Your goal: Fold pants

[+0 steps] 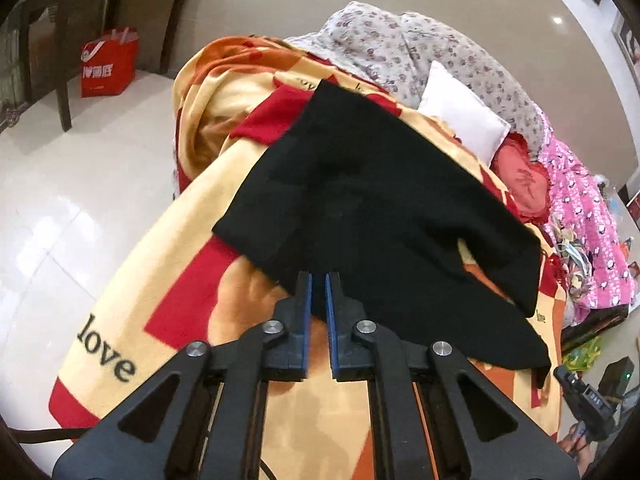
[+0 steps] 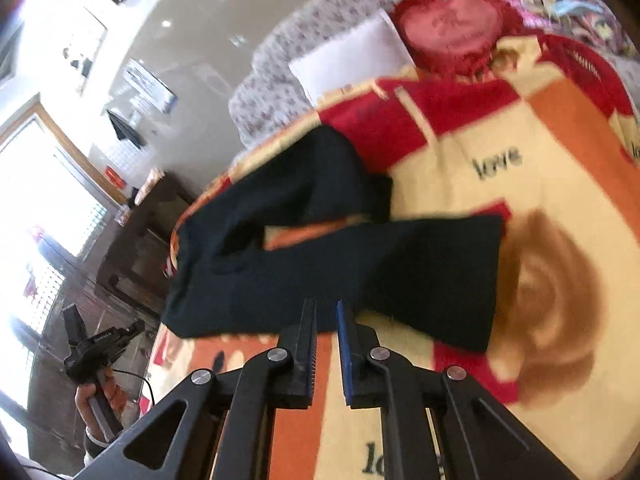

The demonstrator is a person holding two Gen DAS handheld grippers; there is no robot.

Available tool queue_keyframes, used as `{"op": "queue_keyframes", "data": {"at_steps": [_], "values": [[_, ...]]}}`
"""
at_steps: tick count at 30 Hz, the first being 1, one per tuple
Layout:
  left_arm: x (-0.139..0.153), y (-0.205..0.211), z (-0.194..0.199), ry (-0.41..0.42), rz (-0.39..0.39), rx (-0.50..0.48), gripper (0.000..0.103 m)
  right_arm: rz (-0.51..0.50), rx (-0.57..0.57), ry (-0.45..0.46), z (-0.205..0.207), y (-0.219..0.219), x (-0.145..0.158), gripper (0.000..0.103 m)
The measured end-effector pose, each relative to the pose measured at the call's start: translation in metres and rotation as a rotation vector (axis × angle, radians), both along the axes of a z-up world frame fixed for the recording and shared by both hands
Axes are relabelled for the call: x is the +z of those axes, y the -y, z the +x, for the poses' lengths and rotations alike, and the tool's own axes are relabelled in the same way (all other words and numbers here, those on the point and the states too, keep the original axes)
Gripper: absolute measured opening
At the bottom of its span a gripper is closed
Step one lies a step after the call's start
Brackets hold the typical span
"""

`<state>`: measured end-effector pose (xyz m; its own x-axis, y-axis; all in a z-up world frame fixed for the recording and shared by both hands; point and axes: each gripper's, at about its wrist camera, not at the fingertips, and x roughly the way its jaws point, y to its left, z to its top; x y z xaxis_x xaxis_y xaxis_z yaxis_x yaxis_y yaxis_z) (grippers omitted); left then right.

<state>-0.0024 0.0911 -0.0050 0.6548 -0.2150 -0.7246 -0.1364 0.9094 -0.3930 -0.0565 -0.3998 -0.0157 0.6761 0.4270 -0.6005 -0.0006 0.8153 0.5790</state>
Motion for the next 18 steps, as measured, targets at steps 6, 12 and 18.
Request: {"op": "queue_keyframes", "data": {"at_steps": [6,12,18], "values": [[-0.022,-0.004,0.002,-0.074,-0.02,0.022,0.049,0.037,0.012,-0.088,0.004,-0.013,-0.025,0.056],[-0.037,-0.008,0.017,-0.124,-0.052,0.08,0.056,0.038,-0.054,-0.136,0.016,-0.006,-0.043,0.056],[-0.044,0.007,0.045,-0.142,-0.041,0.064,0.056,0.043,-0.095,-0.09,0.037,-0.003,-0.045,0.057]]}}
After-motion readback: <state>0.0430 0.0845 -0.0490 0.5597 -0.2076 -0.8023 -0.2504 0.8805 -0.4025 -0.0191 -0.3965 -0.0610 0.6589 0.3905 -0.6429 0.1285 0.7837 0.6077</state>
